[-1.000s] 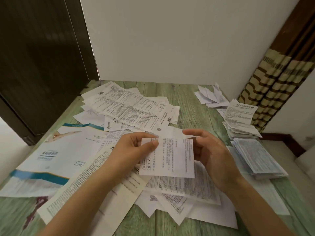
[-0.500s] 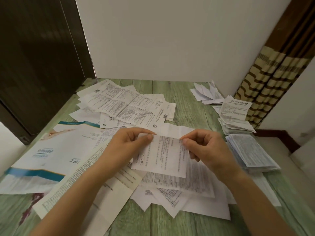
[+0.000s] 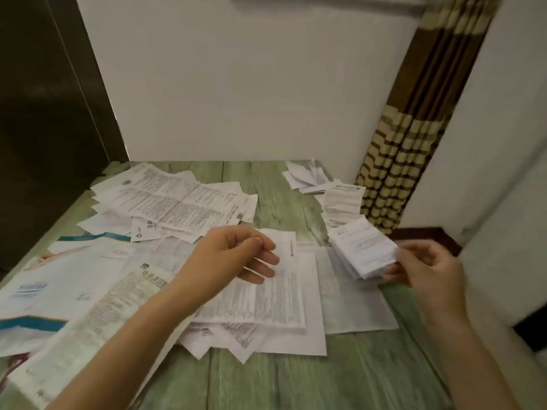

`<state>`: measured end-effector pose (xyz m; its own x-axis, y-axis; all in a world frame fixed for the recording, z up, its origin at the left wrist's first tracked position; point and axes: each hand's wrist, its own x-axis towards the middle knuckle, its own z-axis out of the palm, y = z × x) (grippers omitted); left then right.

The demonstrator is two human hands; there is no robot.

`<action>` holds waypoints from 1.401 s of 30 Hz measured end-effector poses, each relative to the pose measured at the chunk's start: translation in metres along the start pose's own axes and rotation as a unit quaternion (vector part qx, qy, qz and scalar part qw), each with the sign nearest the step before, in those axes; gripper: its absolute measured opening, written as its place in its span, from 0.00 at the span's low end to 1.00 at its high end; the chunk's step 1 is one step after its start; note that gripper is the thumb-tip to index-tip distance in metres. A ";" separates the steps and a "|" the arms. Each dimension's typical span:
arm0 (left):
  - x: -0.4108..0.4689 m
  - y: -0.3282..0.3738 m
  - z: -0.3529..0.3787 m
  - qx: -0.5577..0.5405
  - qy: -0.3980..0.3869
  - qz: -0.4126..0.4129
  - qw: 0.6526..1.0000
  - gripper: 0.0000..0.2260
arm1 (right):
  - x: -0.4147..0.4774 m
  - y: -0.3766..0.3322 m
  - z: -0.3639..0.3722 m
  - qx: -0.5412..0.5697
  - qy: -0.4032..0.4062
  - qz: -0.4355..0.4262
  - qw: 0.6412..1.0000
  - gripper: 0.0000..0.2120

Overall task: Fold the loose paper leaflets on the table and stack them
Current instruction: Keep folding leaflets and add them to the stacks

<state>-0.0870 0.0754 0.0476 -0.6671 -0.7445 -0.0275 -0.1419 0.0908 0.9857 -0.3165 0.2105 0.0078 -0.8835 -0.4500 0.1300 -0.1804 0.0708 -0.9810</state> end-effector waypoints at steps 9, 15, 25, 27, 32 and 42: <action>0.003 -0.007 0.050 0.117 -0.053 0.045 0.991 0.13 | -0.010 0.026 0.010 -0.406 0.003 -0.033 0.913 0.09; 0.001 -0.024 0.027 0.175 0.028 0.062 0.982 0.14 | -0.009 0.025 0.009 -0.339 0.027 -0.109 0.934 0.09; -0.017 -0.047 -0.010 0.416 -0.095 0.002 0.905 0.53 | -0.039 -0.002 0.048 -0.215 -0.061 -0.289 0.931 0.08; -0.018 -0.054 -0.012 0.450 -0.120 -0.018 0.885 0.59 | -0.045 -0.004 0.069 -0.189 -0.156 -0.273 0.930 0.09; -0.017 -0.064 -0.012 0.508 -0.103 0.003 0.855 0.58 | -0.036 -0.014 0.108 -0.087 -0.271 -0.146 0.947 0.06; -0.018 -0.039 -0.028 0.264 -0.019 0.057 0.963 0.11 | -0.023 -0.004 0.101 0.122 -0.249 -0.026 0.961 0.05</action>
<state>-0.0491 0.0674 0.0144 -0.7255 -0.6856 0.0600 -0.4107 0.5013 0.7616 -0.2518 0.1310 -0.0059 -0.5493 -0.8210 0.1554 -0.0596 -0.1470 -0.9873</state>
